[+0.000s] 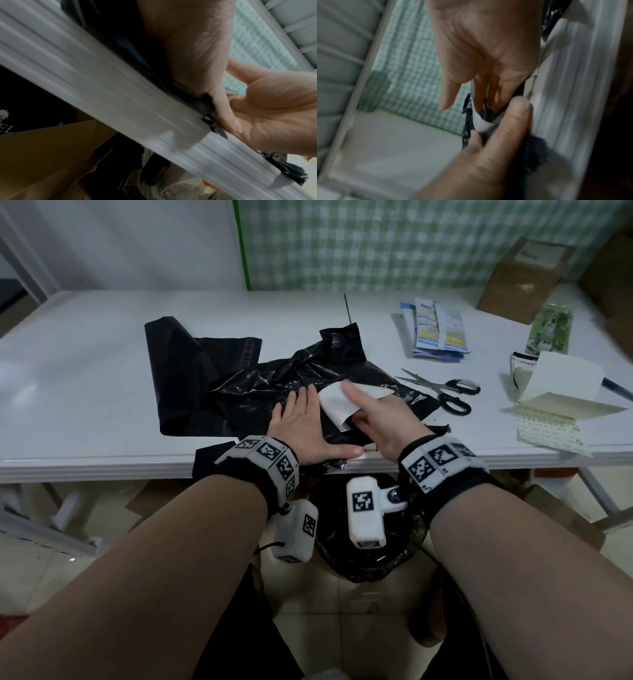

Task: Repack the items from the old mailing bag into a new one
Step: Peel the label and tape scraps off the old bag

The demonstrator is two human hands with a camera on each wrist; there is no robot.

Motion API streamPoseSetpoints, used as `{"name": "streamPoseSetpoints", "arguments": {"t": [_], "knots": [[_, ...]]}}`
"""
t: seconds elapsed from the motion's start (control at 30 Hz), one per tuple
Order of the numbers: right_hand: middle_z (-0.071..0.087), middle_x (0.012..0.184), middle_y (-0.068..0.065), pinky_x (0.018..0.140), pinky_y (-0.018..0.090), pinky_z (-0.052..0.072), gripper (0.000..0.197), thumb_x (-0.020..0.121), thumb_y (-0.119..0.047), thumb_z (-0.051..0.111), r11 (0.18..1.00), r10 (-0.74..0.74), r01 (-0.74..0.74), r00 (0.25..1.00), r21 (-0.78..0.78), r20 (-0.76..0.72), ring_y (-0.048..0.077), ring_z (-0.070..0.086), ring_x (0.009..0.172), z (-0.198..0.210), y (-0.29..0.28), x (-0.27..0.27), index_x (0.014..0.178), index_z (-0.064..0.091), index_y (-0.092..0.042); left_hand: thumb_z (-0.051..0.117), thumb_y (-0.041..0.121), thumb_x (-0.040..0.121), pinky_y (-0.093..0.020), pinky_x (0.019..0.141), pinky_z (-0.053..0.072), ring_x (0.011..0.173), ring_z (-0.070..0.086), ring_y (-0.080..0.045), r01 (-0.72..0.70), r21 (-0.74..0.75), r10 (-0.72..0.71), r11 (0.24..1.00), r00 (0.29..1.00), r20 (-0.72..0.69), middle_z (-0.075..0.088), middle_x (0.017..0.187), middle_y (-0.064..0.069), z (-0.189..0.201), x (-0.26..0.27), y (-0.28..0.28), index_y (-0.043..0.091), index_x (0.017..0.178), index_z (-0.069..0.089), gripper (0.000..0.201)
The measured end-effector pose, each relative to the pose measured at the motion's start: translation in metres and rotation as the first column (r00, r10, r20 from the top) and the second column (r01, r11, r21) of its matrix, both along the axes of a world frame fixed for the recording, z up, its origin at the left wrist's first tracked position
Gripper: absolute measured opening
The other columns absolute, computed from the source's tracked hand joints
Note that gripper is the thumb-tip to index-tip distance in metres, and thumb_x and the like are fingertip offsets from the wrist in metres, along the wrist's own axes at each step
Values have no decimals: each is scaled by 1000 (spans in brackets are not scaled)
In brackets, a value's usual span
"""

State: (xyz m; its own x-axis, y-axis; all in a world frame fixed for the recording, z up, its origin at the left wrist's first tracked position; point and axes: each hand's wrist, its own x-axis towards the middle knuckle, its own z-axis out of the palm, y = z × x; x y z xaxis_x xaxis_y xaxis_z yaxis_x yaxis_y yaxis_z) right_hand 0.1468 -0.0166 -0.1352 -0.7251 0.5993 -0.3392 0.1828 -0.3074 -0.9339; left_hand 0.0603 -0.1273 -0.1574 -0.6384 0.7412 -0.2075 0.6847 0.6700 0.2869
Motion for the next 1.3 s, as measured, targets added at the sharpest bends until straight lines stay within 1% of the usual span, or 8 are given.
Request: {"name": "streamPoseSetpoints", "arguments": {"t": [0.1,0.17,0.33,0.53,0.73,0.97,1.13,1.3], "knots": [[65,61,0,69,35,55,21,73,-27,77,952,-8,-34,991,303,137,19,67,68,-2,-12,-2,63,63,-15,50,89,49,-46,119,-3,147,-10,-22,9,16,-9,1000,1000,7,-10,159,-5,0,0,0,17,147,-18,139],[60,57,3,69,40,55,25,76,-24,73,941,-53,-11,982,337,181,25,66,68,-3,-12,-6,66,60,-7,51,88,50,-46,119,-3,147,-10,-22,8,15,-8,1000,1000,11,-10,159,-5,1,1,0,19,146,-19,138],[71,99,14,85,40,56,43,75,-18,74,992,-68,51,987,116,147,27,69,89,-6,0,-8,110,62,3,47,90,50,-46,119,-2,147,-10,-22,1,-27,-1,1000,1000,-3,-11,159,-6,2,2,1,12,147,-17,140],[68,89,8,80,28,57,24,87,-1,62,992,-71,72,997,-105,20,17,68,77,-6,11,-3,110,60,4,41,92,51,-48,119,-3,146,-12,-23,10,-111,-12,994,1000,-15,-15,158,-6,4,1,3,11,148,-12,137],[65,110,14,90,33,54,32,89,-2,60,964,-194,186,981,-190,-22,22,65,93,-4,17,2,120,56,3,41,91,55,-48,119,-3,146,-14,-23,10,-150,-12,989,1000,-13,-17,158,-6,7,2,4,11,148,-11,134],[49,64,1,39,18,37,21,84,-22,69,927,-376,376,926,9,-29,10,40,46,22,39,24,85,49,-13,41,91,54,-47,119,-4,146,-14,-23,13,-158,-13,987,1000,-3,-17,158,-6,8,1,4,12,149,-9,133],[59,64,2,62,37,53,24,65,-20,77,860,-314,291,949,418,-16,19,57,60,28,42,38,65,53,-16,43,80,70,-44,118,-4,147,-10,-22,-24,-36,30,999,981,190,-8,159,-6,22,-4,0,23,150,9,104],[71,85,4,86,38,56,18,66,-9,78,837,-221,208,975,507,-33,24,69,89,35,40,46,78,68,-18,45,61,86,-30,109,29,133,41,-21,-63,119,32,991,968,249,47,142,-6,47,-6,-2,14,134,51,67]]}}
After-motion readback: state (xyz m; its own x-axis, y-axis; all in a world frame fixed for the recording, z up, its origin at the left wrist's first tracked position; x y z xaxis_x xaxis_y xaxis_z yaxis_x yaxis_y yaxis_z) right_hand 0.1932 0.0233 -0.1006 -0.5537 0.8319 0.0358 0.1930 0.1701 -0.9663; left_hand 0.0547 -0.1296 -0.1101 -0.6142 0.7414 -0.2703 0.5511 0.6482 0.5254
